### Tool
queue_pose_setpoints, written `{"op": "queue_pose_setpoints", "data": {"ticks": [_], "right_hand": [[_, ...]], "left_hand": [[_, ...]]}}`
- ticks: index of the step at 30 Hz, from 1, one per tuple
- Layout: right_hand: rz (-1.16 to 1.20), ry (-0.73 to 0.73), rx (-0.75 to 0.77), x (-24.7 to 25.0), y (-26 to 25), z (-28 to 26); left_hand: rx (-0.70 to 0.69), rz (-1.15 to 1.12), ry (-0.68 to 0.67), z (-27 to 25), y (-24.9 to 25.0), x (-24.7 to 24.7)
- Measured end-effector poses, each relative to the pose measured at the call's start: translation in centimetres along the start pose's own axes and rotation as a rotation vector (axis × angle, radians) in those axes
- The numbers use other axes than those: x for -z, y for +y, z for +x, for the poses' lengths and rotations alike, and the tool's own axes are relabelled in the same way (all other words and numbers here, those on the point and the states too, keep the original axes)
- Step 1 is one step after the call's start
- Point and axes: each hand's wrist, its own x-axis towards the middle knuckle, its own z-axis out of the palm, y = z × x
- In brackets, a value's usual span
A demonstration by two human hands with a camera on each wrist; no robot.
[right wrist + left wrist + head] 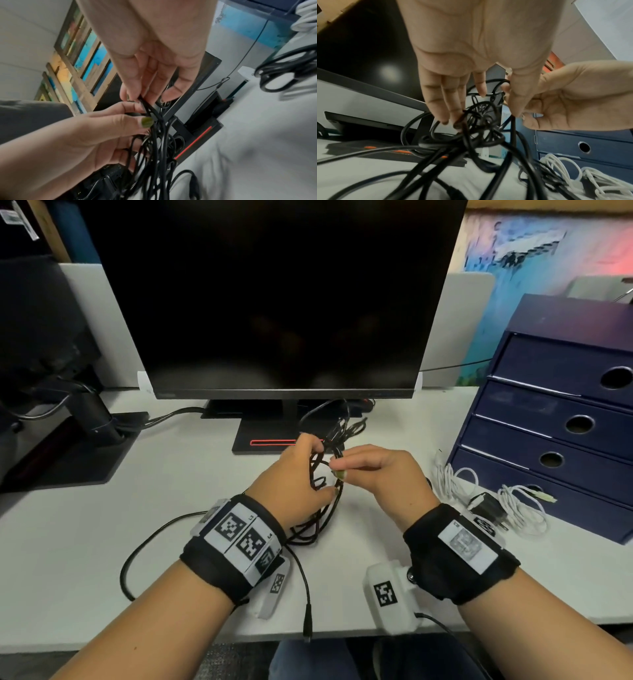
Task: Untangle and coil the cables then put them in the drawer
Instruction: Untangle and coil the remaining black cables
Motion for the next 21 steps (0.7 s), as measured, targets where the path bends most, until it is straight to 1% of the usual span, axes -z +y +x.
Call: {"op": "queue_pose_setpoints", "data": {"ticks": [2,6,8,9,12,15,19,21], "right_hand": [[0.02,0.03,0.027,0.0,-0.2,0.1],[0.103,0.155,0.015,0.8,-0.4,0.5],[0.12,0.194,0.027,1.6,-0.5,0.6],[0.114,0.214,0.029,2.2,-0.5,0.6],[0.144,0.279,-0.002,3.4,-0.4,0.6],[0.183,0.331,-0.015,4.2,-0.4,0.5],[0.215,0.352,0.06,4.9,-0.9,0.2],[0.222,0.356,0.095,5.0,-1.4,0.1]], "left_hand": [[-0.006,0.007,0.018,0.2,0.0,0.5],[-0.046,0.095,0.034,0.6,-0.9,1.1],[-0.011,0.145,0.058,0.7,-1.7,1.4],[0.02,0.178,0.096,0.8,-2.1,1.6],[0.091,0.205,0.269,1.0,-3.4,2.9],[0.114,0.176,0.459,1.0,-4.1,4.5],[0.038,0.121,0.754,0.5,-3.5,6.9],[0.007,0.088,0.851,0.3,-3.1,8.0]]}}
